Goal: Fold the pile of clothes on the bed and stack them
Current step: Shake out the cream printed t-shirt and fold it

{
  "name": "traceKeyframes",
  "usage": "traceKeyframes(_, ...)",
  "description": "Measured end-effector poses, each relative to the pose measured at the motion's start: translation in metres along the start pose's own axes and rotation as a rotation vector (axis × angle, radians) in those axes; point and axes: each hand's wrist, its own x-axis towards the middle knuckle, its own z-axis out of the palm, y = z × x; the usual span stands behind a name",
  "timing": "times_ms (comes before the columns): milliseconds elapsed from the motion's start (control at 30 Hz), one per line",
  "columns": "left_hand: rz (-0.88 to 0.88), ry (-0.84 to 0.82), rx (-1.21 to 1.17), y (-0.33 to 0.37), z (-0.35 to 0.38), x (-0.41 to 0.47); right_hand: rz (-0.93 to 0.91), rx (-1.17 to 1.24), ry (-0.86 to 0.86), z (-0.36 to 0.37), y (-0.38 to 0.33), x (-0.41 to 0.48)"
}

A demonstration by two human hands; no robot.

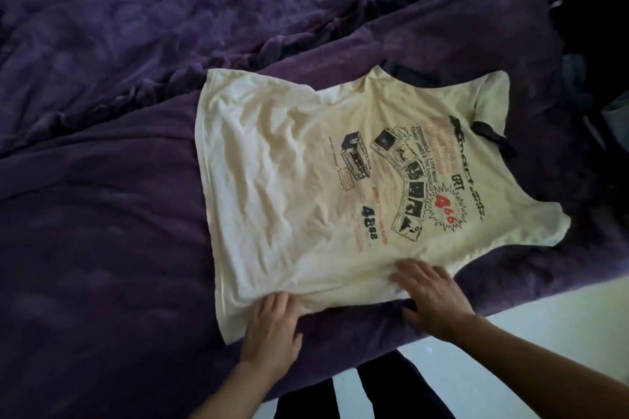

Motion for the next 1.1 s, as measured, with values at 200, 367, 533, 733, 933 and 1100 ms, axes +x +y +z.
traceKeyframes(200,-0.224,0.127,0.142,0.012,0.016,0.020,0.058,0.035,0.284,0.014,0.048,-0.003)
traceKeyframes(367,-0.213,0.221,0.101,0.015,0.022,0.005,-0.019,0.026,0.318,0.015,0.052,-0.030)
traceKeyframes(533,-0.154,0.252,0.146,0.031,0.028,-0.056,-0.111,0.064,0.293,0.021,0.047,-0.044)
traceKeyframes(733,-0.241,0.168,0.251,0.028,0.035,-0.076,-0.031,0.001,0.297,0.034,0.082,-0.059)
traceKeyframes(933,-0.333,0.359,0.112,0.029,0.027,-0.082,-0.060,0.116,0.284,0.015,0.101,-0.083)
traceKeyframes(1100,-0.433,0.567,-0.069,0.014,-0.026,-0.063,-0.017,0.247,0.339,-0.042,0.107,-0.051)
